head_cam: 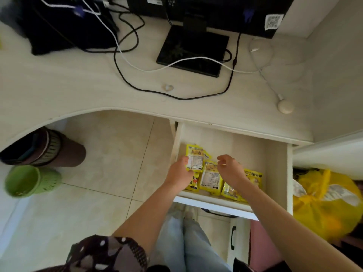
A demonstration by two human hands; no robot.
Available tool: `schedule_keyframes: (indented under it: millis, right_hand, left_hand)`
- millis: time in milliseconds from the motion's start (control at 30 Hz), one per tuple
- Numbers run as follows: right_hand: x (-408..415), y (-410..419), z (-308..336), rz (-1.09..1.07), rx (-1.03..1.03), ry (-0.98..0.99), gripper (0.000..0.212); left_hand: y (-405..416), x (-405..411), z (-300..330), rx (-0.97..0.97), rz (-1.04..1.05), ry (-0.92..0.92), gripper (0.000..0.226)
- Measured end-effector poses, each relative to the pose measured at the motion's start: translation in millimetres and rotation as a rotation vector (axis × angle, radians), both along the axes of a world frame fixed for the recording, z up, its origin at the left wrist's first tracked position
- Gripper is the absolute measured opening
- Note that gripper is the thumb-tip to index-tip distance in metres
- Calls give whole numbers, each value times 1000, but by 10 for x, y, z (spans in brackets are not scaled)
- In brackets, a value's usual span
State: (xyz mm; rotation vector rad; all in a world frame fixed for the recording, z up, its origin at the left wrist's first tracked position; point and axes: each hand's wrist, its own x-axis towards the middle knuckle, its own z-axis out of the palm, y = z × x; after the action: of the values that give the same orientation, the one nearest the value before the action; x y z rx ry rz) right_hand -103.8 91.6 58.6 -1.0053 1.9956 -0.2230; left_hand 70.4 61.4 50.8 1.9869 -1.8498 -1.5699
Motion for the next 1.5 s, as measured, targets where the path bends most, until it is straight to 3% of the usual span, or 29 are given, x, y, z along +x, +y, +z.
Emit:
schedule_keyframes:
  millis: [300, 633, 867, 1133, 1500]
  right_hand:
    - [711, 154, 360, 238, -43, -6, 33]
    - [1965, 75, 569, 452, -122, -73, 27]
    - [3084, -53, 664, 625, -147, -50, 27]
    - [4162, -358, 654, 727, -205, -59, 27]
    - [5162, -1117, 749, 835, -306, -63, 28]
  left_hand:
    - [439, 736, 323, -184, 135, -51, 28]
    - [882, 2086, 437, -311, 495, -217, 25]
    - [1081, 3202, 566, -370, 616, -274, 25]
    - [1000, 4306, 600, -412, 694, -354, 24]
    - [416, 5185, 728, -486, 739, -401, 25]
